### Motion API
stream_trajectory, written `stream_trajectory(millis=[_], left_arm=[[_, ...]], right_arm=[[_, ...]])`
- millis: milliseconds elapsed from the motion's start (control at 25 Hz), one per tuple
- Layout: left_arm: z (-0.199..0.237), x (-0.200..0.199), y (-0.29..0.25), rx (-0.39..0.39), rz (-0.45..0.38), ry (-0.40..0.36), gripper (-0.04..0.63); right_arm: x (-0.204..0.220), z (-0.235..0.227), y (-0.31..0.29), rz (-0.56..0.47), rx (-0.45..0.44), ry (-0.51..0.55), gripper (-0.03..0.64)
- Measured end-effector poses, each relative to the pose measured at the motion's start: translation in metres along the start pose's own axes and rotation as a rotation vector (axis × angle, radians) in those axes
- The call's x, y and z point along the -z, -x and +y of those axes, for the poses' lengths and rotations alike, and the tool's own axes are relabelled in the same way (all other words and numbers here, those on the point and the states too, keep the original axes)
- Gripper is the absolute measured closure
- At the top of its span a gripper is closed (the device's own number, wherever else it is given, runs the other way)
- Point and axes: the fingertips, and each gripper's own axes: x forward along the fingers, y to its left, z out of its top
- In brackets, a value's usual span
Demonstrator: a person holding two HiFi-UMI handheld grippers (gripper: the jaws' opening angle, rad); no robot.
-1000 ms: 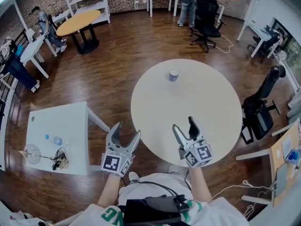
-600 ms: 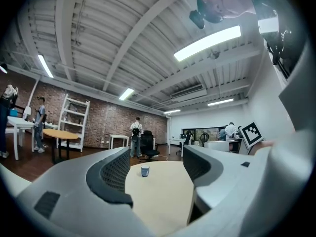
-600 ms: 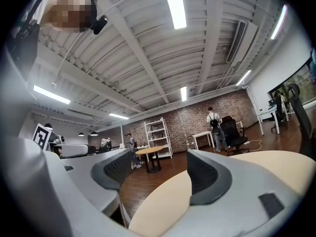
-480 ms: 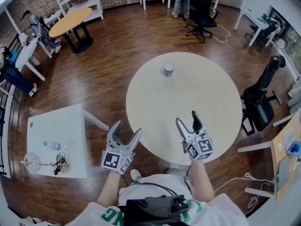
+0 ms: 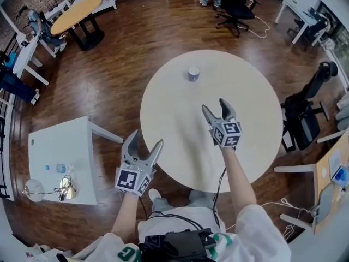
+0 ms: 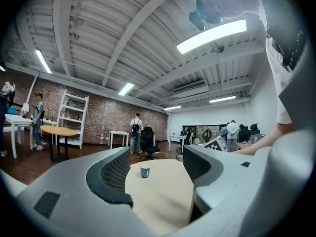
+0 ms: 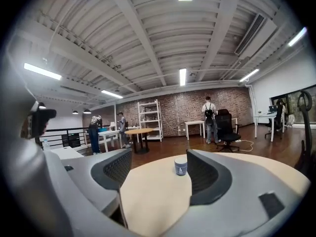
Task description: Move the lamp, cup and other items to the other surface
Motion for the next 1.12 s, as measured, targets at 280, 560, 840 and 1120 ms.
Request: stream_trajectory(millis=[280, 560, 840, 1120], left_arm=[[0.011, 0.031, -0.006, -0.079, 0.061, 0.008, 0.262], [0.016, 0.073, -0.013, -0.167, 0.121, 0.04, 0.262], [0.019, 0.118, 0.007, -0.217, 0.202, 0.051, 0.262], [0.019, 0.137, 0.018, -0.26, 0.22, 0.057, 0.262]], right_arm=[[0.053, -0.048, -0.106, 0.119, -0.002, 0.024, 0.189], [0.114, -0.081, -0.21, 0.176, 0.007, -0.041, 0.041], [0.132, -0.106, -0.288, 0.182, 0.072, -0.078, 0.043], [0.135, -0.114, -0.333, 0.244, 0.013, -0.061, 0.049]])
